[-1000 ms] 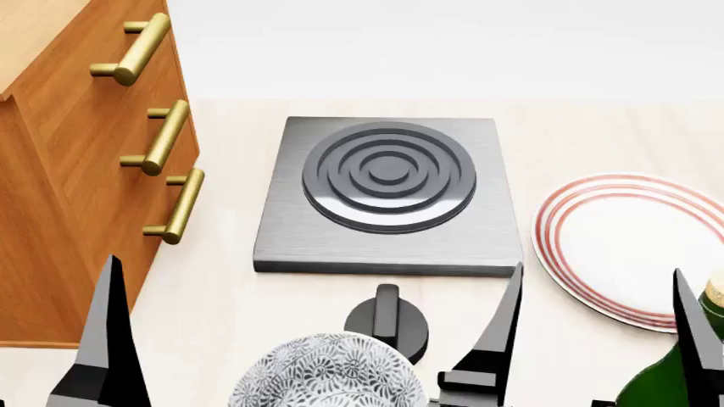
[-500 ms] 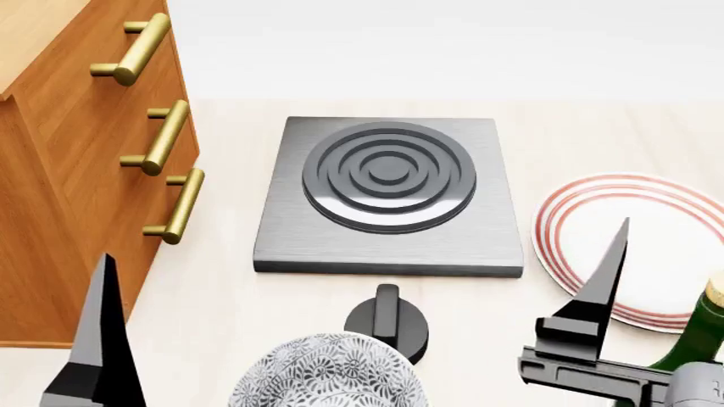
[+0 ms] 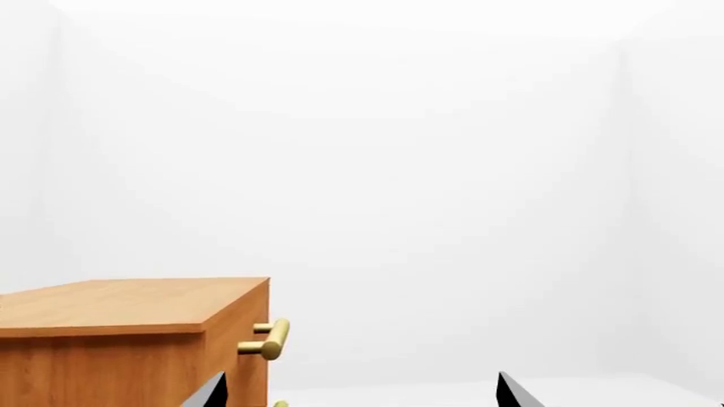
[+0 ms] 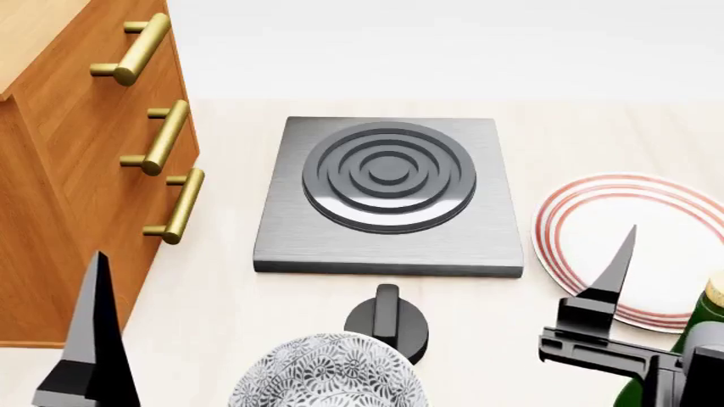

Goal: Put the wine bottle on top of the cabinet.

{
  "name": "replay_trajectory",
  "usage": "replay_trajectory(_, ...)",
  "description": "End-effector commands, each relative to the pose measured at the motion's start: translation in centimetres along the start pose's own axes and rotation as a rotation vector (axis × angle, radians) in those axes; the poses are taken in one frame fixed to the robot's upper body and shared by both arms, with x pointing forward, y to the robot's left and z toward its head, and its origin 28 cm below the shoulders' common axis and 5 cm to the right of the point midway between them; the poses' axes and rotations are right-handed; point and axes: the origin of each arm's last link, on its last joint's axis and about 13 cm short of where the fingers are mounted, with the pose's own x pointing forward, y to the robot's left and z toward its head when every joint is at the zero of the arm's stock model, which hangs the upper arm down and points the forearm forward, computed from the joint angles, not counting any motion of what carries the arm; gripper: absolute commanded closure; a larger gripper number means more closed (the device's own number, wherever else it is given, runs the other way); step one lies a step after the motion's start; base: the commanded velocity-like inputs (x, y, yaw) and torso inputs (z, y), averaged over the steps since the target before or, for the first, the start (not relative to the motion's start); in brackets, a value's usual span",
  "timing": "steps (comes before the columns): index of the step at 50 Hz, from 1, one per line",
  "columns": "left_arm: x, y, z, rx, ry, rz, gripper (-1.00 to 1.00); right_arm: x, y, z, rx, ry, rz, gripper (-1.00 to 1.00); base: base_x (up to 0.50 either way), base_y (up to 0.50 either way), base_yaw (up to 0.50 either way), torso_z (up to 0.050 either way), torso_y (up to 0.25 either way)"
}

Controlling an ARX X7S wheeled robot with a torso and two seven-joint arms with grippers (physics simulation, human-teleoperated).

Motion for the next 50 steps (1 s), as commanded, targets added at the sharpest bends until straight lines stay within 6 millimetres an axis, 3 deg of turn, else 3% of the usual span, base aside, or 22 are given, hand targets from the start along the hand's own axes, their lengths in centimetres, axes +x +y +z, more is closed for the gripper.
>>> replay_trajectory(1,0.0,0.1,0.0,0.001,0.001,0.004,-1.0,0.4,-0.3,-2.0,0.025,0.061,-0.017,-1.0,0.0,0.0,0.0,0.0,0.0)
replay_trajectory(19,0.0,0.1,-0.3,0.001,0.01,0.003,-1.0,0.4,-0.8,-3.1,0.024,0.099,-0.044,-1.0,0.0,0.0,0.0,0.0,0.0)
replay_trajectory(32,-0.1,0.1,-0.4,0.004,0.014,0.002,-1.0,0.7,-0.7,-4.9,0.017,0.145,-0.048,-1.0,0.0,0.0,0.0,0.0,0.0)
replay_trajectory(41,-0.1,0.0,-0.4,0.005,0.018,0.0,-1.0,0.4,-1.0,-4.6,0.02,0.137,-0.062,-1.0,0.0,0.0,0.0,0.0,0.0)
replay_trajectory(42,-0.1,0.0,-0.4,0.006,0.019,0.0,-1.0,0.4,-1.0,-4.6,0.02,0.134,-0.071,1.0,0.0,0.0,0.0,0.0,0.0)
replay_trajectory(50,-0.1,-0.1,-0.6,0.006,0.023,-0.004,-1.0,0.2,-1.1,-4.8,0.037,0.134,-0.079,1.0,0.0,0.0,0.0,0.0,0.0)
